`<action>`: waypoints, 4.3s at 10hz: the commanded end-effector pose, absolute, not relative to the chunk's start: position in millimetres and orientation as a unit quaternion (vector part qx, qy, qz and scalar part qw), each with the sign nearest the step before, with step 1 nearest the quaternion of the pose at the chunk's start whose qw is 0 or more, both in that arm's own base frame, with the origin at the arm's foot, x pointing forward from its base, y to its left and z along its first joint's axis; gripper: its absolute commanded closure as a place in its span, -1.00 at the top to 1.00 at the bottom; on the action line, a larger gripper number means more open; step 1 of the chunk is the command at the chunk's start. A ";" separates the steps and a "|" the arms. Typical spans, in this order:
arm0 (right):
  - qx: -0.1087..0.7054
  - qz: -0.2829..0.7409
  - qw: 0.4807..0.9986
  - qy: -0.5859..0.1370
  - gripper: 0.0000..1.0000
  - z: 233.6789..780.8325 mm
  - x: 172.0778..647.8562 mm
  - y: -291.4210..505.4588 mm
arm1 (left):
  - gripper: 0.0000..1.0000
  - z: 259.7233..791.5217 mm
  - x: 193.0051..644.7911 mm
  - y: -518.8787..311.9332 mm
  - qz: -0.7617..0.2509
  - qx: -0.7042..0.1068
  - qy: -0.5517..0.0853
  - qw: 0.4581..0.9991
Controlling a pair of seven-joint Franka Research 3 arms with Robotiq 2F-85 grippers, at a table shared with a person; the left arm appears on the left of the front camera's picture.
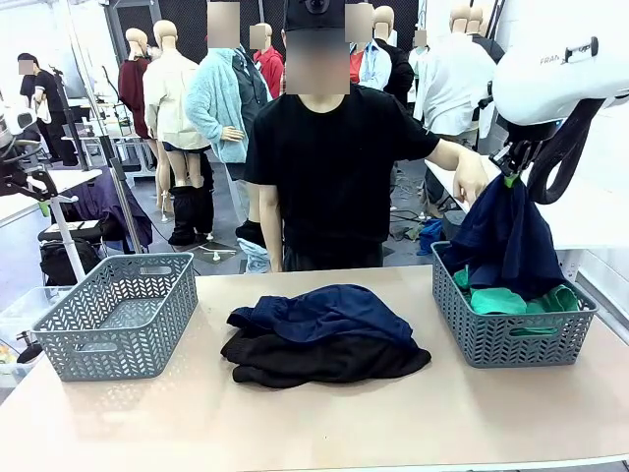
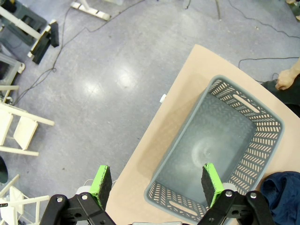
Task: Sort the tops and bottoms.
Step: Sort the clothes according to human instructions, then lift clothes from the center of the table with your left hand.
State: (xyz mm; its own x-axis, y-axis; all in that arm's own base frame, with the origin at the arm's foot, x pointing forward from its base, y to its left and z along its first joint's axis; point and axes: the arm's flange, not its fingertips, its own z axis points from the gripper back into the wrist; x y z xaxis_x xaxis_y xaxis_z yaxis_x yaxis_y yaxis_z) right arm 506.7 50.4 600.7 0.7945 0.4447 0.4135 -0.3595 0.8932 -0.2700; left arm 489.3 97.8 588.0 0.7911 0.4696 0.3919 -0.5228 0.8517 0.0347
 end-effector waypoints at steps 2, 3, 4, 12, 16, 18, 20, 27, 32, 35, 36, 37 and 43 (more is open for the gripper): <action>-0.092 0.206 0.951 -0.213 -1.00 584.8 518.0 46.3 | 1.00 588.7 486.8 97.0 0.271 0.079 -0.187 0.941; -0.081 0.197 0.957 -0.198 -1.00 567.5 524.2 38.0 | 1.00 588.7 486.8 97.0 0.271 0.079 -0.187 0.941; -0.063 0.202 0.960 -0.183 -1.00 549.4 526.7 30.4 | 1.00 588.7 486.8 97.0 0.271 0.079 -0.187 0.941; 0.011 0.228 0.969 -0.091 -1.00 448.9 553.8 39.9 | 1.00 588.7 486.8 97.0 0.271 0.079 -0.187 0.941; -0.002 0.210 0.969 -0.134 0.39 470.7 532.5 31.7 | 1.00 588.7 486.8 97.0 0.271 0.079 -0.187 0.941; -0.001 0.216 0.964 -0.153 1.00 485.6 519.1 28.0 | 1.00 588.7 486.8 97.0 0.271 0.079 -0.187 0.941; -0.004 0.233 0.958 -0.169 1.00 508.1 505.1 24.2 | 1.00 588.7 486.8 97.0 0.271 0.079 -0.187 0.941; -0.011 0.229 0.956 -0.186 1.00 540.7 501.2 27.1 | 1.00 588.7 486.8 97.0 0.271 0.079 -0.187 0.941; -0.012 0.233 0.954 -0.186 1.00 541.5 501.0 26.8 | 1.00 588.7 486.8 97.0 0.271 0.079 -0.187 0.941; -0.010 0.104 0.973 -0.205 1.00 548.1 486.4 -77.6 | 1.00 588.0 489.3 97.8 0.263 0.071 -0.188 0.944; 0.003 0.044 0.977 -0.207 1.00 544.6 480.4 -116.4 | 1.00 588.0 489.3 97.8 0.263 0.071 -0.188 0.944; 0.008 -0.007 0.978 -0.208 1.00 537.2 470.9 -157.4 | 1.00 588.0 489.3 97.8 0.263 0.071 -0.188 0.944; 0.019 -0.060 0.977 -0.202 1.00 533.8 446.1 -222.0 | 1.00 604.8 477.3 -0.4 0.089 -0.044 -0.248 0.964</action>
State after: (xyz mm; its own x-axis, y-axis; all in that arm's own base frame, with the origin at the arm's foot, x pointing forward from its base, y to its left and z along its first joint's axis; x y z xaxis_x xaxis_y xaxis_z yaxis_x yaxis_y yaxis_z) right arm 442.4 -227.0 529.8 0.9062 -0.1470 0.3964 0.1220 0.9887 0.0875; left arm 493.0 29.1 605.9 0.8352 0.3285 0.4411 -0.3343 0.9401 -0.0672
